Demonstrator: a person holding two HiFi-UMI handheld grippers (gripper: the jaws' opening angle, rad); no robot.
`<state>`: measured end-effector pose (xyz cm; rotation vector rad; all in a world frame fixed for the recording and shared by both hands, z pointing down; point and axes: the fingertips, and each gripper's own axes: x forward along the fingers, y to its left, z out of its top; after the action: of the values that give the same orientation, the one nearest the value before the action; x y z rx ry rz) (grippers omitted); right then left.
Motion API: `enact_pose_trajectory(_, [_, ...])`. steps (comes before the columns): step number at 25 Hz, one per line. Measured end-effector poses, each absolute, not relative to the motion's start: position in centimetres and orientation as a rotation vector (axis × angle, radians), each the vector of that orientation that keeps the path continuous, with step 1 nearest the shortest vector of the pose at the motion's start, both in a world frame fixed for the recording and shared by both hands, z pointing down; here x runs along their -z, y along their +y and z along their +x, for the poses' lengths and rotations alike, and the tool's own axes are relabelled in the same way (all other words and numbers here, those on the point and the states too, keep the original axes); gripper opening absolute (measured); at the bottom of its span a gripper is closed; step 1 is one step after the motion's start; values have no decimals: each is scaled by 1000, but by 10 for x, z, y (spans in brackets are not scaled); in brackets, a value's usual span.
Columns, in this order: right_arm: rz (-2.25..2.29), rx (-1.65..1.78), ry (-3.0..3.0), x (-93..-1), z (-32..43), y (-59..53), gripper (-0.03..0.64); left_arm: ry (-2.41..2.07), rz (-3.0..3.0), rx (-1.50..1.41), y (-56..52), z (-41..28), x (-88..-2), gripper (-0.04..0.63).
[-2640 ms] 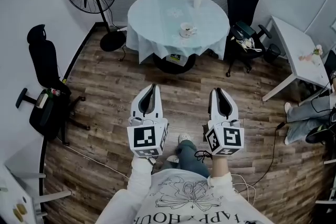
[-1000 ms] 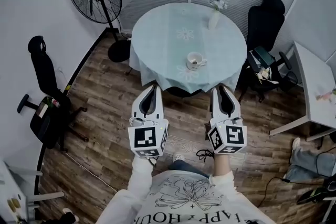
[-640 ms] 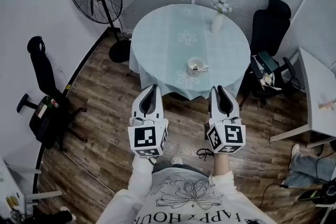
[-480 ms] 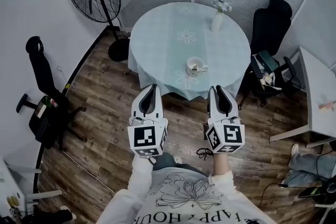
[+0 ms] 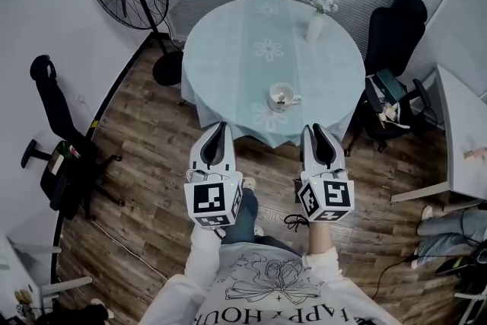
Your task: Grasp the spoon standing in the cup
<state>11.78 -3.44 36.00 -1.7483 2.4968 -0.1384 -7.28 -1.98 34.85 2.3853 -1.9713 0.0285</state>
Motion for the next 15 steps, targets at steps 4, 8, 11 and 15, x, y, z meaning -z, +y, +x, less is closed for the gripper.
enact_pose_trajectory(4, [-1765,143,2495,-365,116,-58,80,-1949,2395,-34,-46,-73,-354,6])
enact_pose_trajectory(8, [-1784,154,2488,-370,113,-86,80,-1912,2420,-45,-77,-70,-359,6])
enact_pose_trajectory(11, [-1802,155,2477,-372,112,-110,81,-1887,2438,-48,-104,-70,-360,6])
enact_pose_trajectory(15, [-1843,173,2447,-376,114,-143,84,-1847,2460,-56,-142,-69,-362,6])
